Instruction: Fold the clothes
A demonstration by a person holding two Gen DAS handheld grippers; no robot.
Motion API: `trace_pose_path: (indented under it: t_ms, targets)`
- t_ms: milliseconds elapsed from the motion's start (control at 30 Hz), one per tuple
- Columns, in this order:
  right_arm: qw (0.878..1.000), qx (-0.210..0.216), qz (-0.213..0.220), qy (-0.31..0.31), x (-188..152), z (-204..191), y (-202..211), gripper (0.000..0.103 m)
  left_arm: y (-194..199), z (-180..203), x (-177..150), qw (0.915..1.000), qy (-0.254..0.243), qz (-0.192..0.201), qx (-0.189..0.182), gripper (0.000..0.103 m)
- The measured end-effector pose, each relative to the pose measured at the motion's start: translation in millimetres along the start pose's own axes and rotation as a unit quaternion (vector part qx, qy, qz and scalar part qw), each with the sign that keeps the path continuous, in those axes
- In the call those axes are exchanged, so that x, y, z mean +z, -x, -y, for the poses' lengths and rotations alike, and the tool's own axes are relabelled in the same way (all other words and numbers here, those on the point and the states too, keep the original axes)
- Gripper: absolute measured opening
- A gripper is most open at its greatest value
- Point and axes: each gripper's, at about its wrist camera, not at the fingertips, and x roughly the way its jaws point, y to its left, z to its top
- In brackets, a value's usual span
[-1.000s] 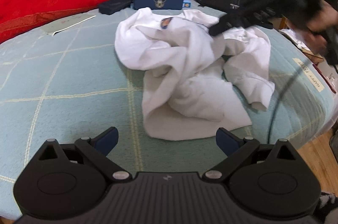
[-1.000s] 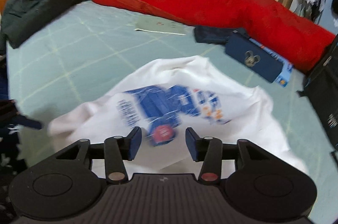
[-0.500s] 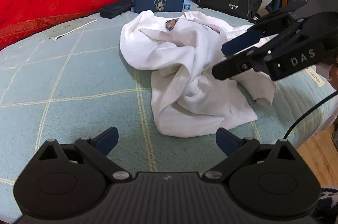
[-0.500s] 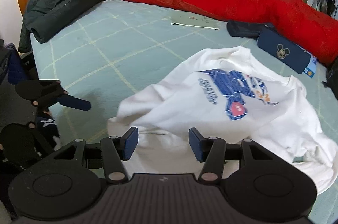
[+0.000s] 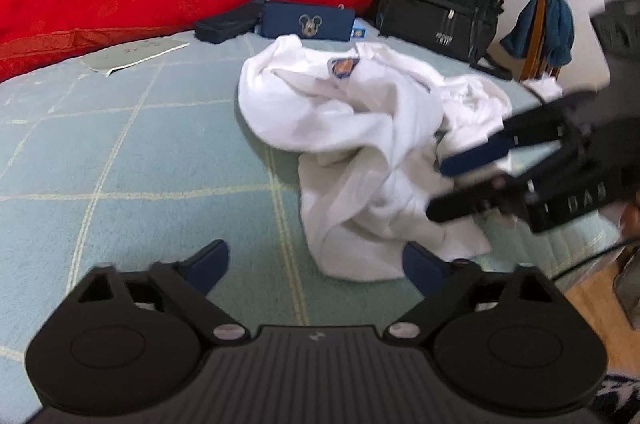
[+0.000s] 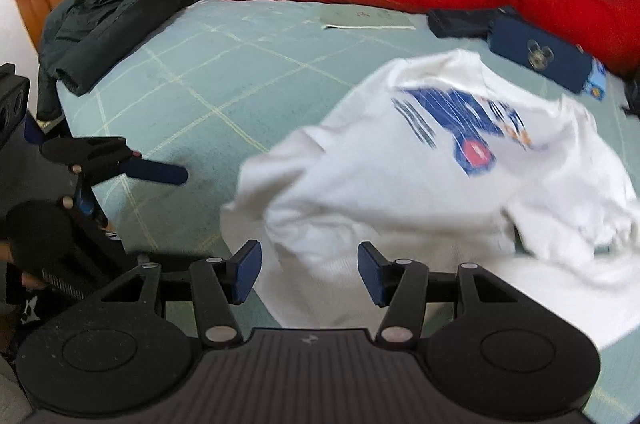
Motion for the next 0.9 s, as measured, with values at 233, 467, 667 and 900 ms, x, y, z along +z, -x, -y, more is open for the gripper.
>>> trace_pose_path:
  t_ms: [233, 467, 667, 900]
  targets:
    - [1.0, 0.011, 0.006, -0.029, -21, 14, 5, 0.06, -18, 9, 13, 0.9993, -0.022, 0.018, -0.024, 0.047]
    - [0.999, 0.022, 0.016, -0.032, -28, 24, 8, 0.063, -19, 3, 23, 0.9984, -0.016, 0.043, -0.031, 0.017]
    - [0.998, 0.031, 0.022, -0.041, -30, 34, 5, 0.064, -15, -4, 31, 0.9987, -0.016, 0.048, -0.011, 0.017]
    - [0.998, 0.029, 0.024, -0.043, -29, 40, 2, 0.064, -27, -4, 33, 0.9997, -0.011, 0.023, -0.005, 0.017]
